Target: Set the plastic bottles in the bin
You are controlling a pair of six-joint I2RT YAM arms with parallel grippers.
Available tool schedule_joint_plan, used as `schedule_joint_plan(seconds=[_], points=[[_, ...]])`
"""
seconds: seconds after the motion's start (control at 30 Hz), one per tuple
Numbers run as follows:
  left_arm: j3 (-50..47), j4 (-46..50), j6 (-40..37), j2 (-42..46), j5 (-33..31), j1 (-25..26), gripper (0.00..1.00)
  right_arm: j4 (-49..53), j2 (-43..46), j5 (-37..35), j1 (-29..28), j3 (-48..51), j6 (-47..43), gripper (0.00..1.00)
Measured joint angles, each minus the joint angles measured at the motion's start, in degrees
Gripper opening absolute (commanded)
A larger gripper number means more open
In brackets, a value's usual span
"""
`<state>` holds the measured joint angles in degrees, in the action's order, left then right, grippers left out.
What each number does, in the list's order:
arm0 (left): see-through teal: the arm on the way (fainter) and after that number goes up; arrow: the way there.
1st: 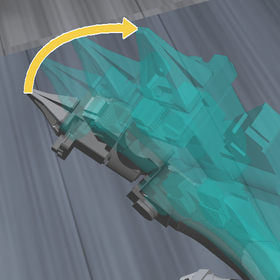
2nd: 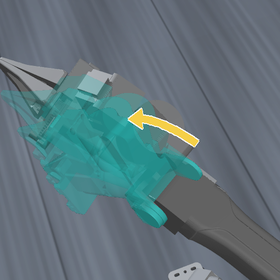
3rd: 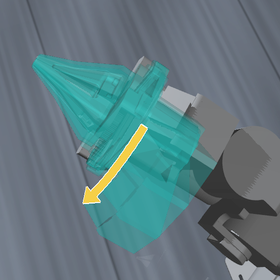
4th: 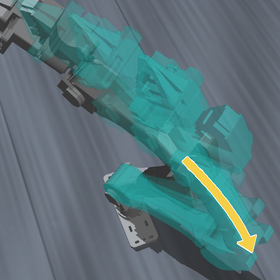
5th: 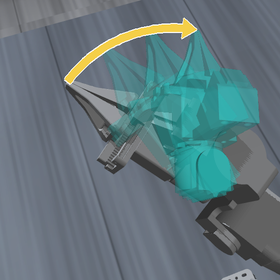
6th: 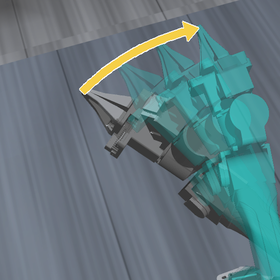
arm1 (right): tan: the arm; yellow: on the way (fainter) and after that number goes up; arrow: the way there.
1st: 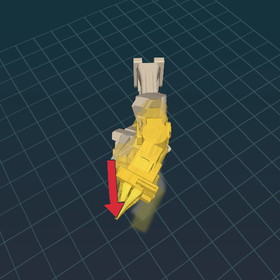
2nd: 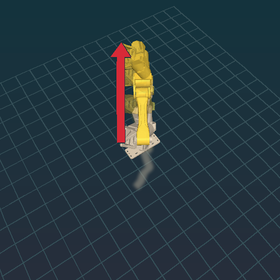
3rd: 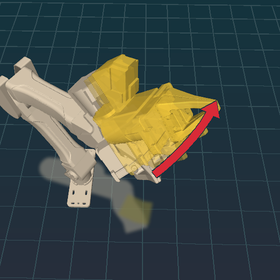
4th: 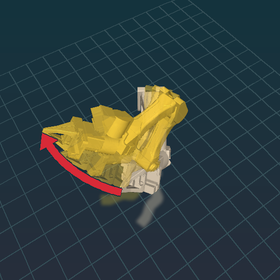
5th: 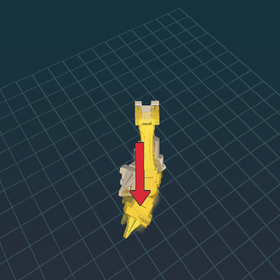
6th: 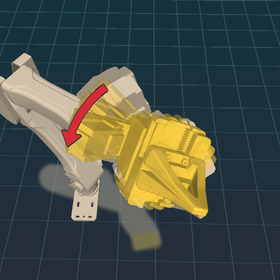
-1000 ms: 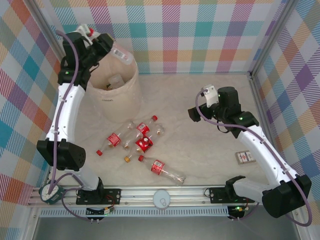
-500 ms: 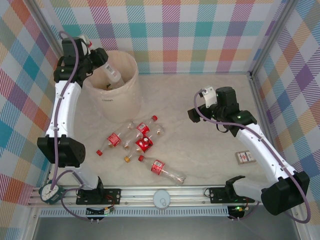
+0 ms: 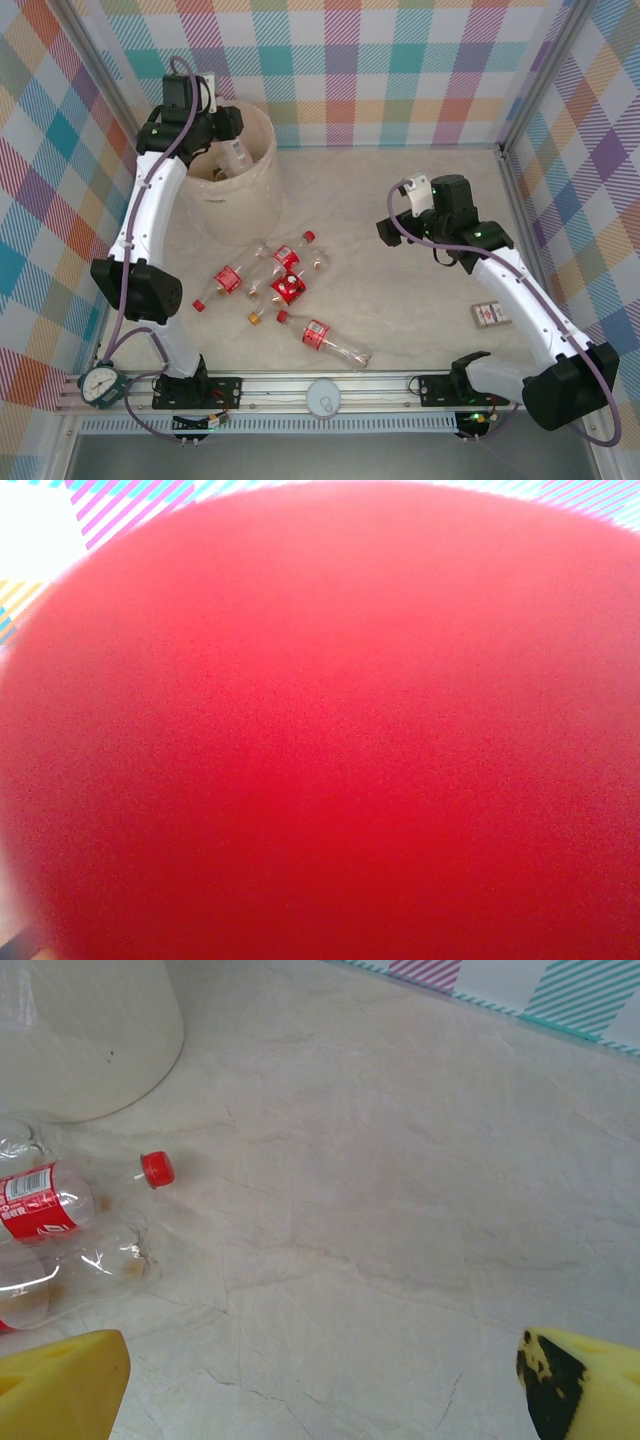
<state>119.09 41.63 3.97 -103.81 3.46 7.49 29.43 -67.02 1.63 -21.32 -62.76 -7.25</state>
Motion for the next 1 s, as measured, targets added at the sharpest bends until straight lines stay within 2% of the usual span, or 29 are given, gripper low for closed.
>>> schedule_joint_plan(seconds=[0.23,0.47,0.7,1.0], points=[[-5.99,-7.04,1.27,1.99,-0.35,0.59,0.39,0.24,0.0,-0.15,0.0,0.15,0.42,0.99],[-9.44,-14.01,8.79,4.15,1.4,-2.05,0.38,0.26,0.0,-0.17,0.0,0.22,0.42,0.99],[-9.46,-20.46,13.53,4.2,0.74,-4.26,0.44,0.31,0.31,-0.61,0.0,0.98,0.42,0.99],[-9.51,-20.59,10.29,1.51,-2.91,-4.68,0.45,0.31,0.33,-0.61,0.0,1.07,0.39,0.99]])
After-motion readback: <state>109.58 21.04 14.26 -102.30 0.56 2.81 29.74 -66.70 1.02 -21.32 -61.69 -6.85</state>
